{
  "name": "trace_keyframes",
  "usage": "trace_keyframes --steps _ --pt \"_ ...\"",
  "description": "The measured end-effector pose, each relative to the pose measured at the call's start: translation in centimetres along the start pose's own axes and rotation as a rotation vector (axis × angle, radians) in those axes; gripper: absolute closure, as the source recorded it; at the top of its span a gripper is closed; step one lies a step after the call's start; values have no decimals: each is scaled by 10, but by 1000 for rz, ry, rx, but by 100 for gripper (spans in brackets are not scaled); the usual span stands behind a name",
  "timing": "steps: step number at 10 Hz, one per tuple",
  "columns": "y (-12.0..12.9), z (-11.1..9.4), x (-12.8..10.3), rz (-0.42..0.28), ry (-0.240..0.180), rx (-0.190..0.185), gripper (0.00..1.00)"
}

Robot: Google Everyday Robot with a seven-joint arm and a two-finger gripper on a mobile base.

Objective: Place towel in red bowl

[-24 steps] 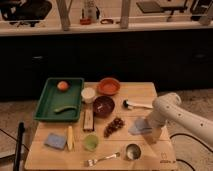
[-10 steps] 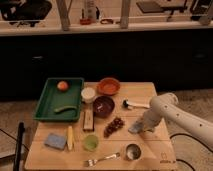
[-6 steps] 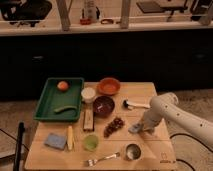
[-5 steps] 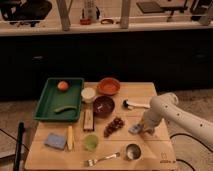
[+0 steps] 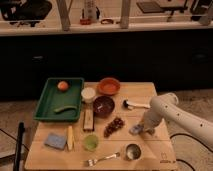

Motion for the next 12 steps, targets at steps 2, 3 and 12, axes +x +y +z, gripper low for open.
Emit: trace_keyframes --steps 2,3,12 --pt "0 0 0 0 0 0 100" --pt "0 0 0 1 -1 0 100" --pt "1 0 1 1 0 0 86"
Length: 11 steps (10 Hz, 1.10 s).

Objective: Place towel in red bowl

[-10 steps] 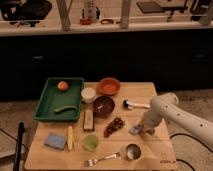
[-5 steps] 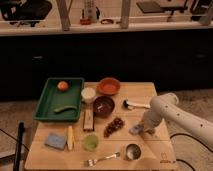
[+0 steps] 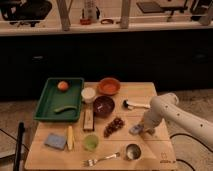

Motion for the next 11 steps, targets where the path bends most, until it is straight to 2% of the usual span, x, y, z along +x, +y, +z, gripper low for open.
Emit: trace_keyframes --steps 4,7,9,11 --pt "1 0 0 0 1 -1 44" --pt "1 0 1 1 2 -3 21" --pt "3 -5 3 -24 7 -19 20" --pt "-11 -23 -7 -93 1 -22 20"
